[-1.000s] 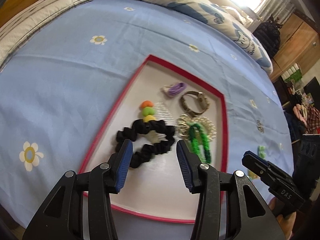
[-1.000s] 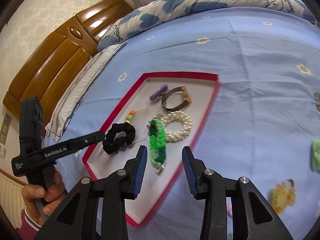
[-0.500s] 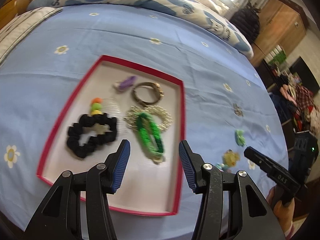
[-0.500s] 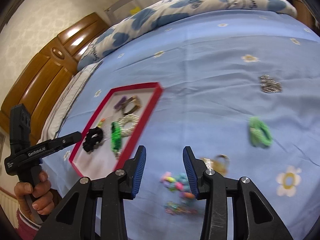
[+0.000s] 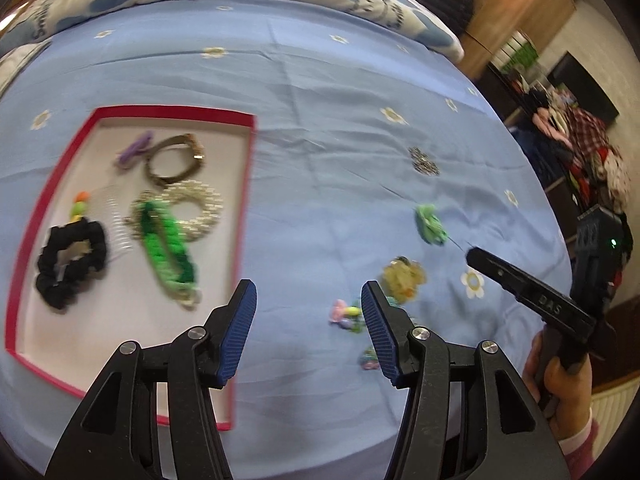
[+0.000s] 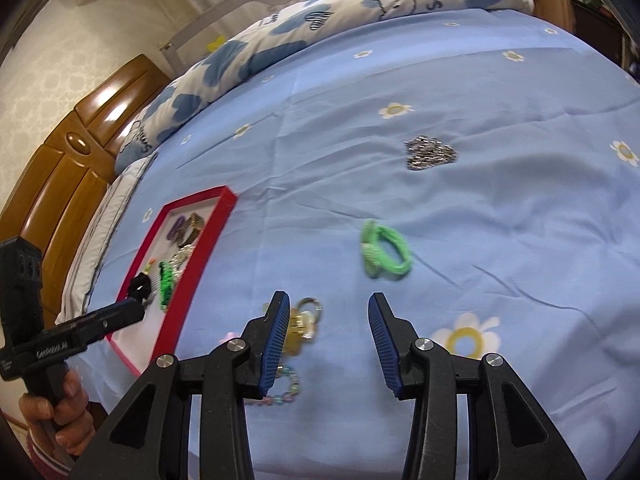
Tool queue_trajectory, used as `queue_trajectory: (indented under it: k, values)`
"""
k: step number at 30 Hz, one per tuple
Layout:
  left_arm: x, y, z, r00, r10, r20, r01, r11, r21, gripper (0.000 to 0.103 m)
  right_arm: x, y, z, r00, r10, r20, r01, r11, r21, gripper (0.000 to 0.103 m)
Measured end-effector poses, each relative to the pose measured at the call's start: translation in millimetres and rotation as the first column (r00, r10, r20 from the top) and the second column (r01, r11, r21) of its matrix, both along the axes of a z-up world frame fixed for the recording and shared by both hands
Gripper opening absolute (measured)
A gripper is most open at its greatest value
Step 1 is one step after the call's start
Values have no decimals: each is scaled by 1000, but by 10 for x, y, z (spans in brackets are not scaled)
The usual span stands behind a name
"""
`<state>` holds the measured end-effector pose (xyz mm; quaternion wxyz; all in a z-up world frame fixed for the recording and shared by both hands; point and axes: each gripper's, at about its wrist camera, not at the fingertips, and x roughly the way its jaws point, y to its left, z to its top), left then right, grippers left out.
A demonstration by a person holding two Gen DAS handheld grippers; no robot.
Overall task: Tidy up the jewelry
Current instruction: 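Grasp the yellow claw clip with left tool while right tool grasps green bow hair tie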
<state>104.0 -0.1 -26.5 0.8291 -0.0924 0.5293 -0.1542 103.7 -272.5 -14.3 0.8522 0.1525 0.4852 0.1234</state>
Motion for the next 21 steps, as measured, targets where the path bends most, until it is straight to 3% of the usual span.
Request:
queue_trajectory:
  k: [7,21]
  values:
    - [40,-395,-63,998,-62,-24,62,998,4,63,101,-195,-110,1000,-11,-15,11,1000,-4,44]
    - [211,-961,-383,987,-126,-95,129,991,32,65,476,-277,-375,997,47,-60,-49,998,-26,41]
